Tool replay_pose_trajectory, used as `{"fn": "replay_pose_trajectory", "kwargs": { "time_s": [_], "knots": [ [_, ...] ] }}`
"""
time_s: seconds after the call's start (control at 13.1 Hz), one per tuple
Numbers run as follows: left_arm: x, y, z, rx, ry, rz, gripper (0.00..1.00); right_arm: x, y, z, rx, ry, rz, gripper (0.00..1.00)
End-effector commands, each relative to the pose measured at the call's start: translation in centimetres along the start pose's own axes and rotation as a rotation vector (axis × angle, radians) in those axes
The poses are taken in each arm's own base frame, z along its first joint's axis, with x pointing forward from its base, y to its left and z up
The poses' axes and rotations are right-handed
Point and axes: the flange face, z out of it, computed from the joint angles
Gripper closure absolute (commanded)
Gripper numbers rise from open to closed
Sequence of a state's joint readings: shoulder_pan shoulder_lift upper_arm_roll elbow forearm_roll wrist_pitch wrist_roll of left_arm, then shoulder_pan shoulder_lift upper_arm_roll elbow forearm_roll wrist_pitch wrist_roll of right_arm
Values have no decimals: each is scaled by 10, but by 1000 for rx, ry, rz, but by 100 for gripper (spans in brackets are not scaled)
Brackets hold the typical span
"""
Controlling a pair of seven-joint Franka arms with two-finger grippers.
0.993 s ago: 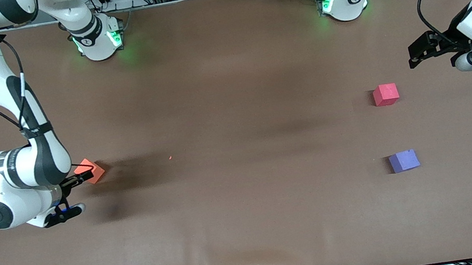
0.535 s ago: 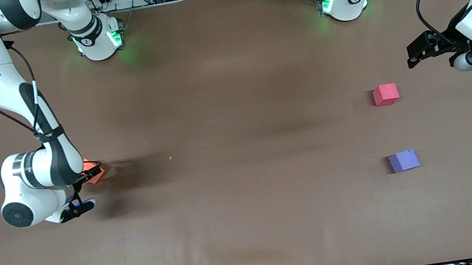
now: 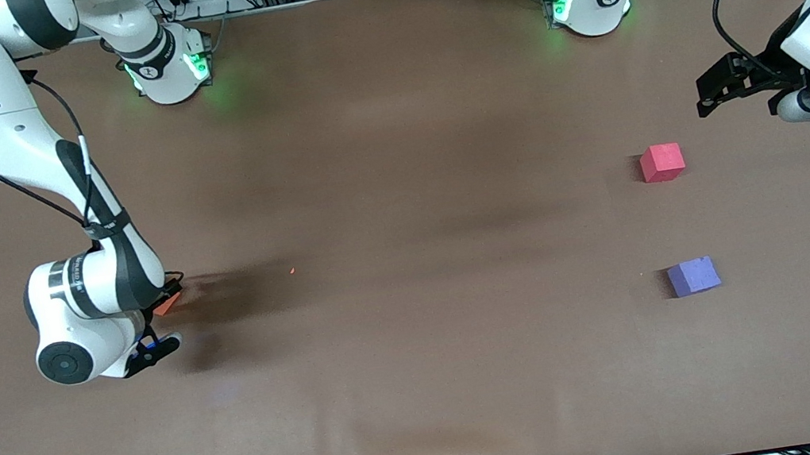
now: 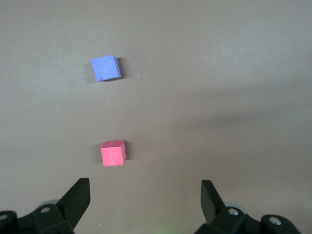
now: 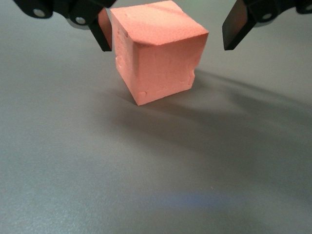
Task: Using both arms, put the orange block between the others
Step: 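Close the right gripper on the orange cube and lift it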
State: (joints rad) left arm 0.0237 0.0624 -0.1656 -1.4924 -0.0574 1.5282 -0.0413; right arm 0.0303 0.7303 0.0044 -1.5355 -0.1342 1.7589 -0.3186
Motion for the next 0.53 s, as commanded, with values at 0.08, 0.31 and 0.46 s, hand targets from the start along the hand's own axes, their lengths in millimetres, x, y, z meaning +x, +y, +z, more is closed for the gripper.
{"fn": "replay_pose_trajectory", "kwargs": {
  "time_s": [0.08, 0.31, 0.46],
  "knots": [
    [2, 2, -3, -23, -2, -14, 0, 0, -4, 6, -39, -21, -44, 0],
    [3, 2, -3, -29, -4, -14, 0, 0, -6, 9, -39, -21, -48, 0],
    [3, 1, -3, -29, -4, -16, 0, 1, -6, 11, -41, -20, -52, 0]
  ]
}}
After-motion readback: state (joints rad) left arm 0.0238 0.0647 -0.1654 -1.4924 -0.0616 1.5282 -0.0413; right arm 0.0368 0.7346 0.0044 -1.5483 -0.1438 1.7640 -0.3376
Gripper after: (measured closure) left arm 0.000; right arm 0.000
